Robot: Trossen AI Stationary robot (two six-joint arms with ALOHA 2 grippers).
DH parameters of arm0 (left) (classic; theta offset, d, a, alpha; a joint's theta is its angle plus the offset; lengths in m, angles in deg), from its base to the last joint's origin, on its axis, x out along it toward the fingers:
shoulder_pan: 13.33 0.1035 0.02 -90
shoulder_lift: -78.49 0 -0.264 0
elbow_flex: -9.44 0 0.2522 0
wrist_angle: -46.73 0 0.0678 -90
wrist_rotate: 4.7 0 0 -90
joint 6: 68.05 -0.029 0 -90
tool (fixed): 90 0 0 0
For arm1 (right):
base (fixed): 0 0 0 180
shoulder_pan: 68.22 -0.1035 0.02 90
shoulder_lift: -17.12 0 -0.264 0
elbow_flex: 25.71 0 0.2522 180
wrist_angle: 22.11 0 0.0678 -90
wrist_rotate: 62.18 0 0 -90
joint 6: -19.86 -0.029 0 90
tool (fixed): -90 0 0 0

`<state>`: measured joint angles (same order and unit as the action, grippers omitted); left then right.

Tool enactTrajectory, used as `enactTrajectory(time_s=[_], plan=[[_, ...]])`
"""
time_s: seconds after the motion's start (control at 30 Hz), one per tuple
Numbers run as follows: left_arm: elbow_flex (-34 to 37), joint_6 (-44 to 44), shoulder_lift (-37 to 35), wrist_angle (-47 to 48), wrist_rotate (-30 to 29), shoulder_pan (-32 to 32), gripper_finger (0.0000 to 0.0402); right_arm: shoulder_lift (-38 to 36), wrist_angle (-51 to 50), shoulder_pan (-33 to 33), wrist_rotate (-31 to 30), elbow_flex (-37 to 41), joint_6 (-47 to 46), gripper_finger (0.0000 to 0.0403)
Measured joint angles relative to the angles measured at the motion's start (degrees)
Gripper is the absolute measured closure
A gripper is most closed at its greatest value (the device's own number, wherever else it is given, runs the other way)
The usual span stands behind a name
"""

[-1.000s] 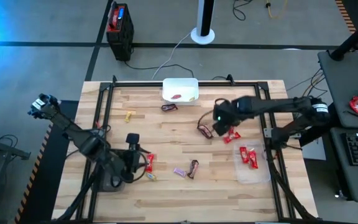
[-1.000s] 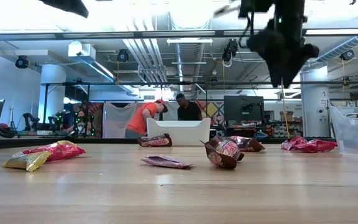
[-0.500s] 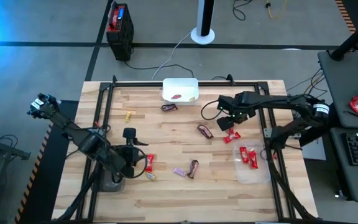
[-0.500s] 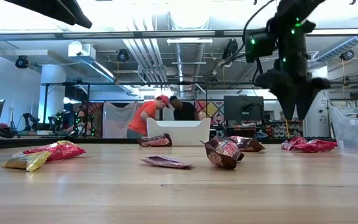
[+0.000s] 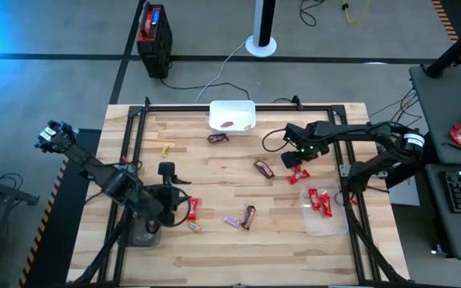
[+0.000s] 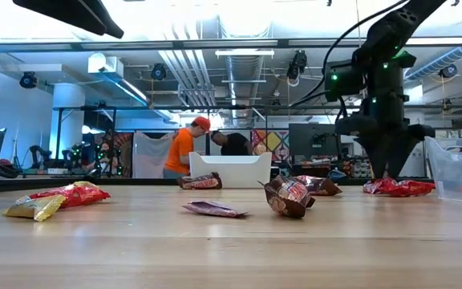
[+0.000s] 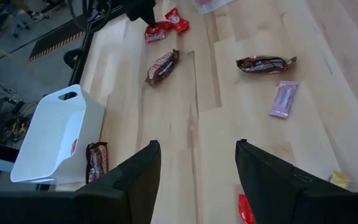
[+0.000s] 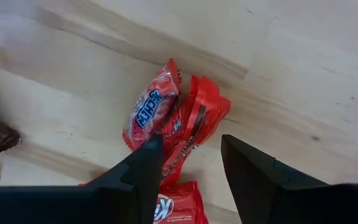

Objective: Sort candy by brand, put in halloween buckets
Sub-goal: Put the red chocolate bar into the transparent bin

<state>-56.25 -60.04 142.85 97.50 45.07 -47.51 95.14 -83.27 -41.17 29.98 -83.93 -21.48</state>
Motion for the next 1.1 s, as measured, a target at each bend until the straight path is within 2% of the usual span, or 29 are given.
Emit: enactTrajectory(time_s=[0.63,0.73,1.1], plan=[[0.1,0.0,0.0,0.0,-0.3,0.3,0.0211,4.2,3.0,0.0,0.2,0.0,2.0,0.0367],[0.2,0.1,0.0,-0.1,-0.3,0.3,0.0211,2.5,2.7,0.0,0.3,0.1,2.3,0.0388],[2.3,1.0,0.0,-1.9,-1.2,0.4,0.0211,-11.3,1.4,-2.3,-0.5,-4.1,4.0,0.0393]])
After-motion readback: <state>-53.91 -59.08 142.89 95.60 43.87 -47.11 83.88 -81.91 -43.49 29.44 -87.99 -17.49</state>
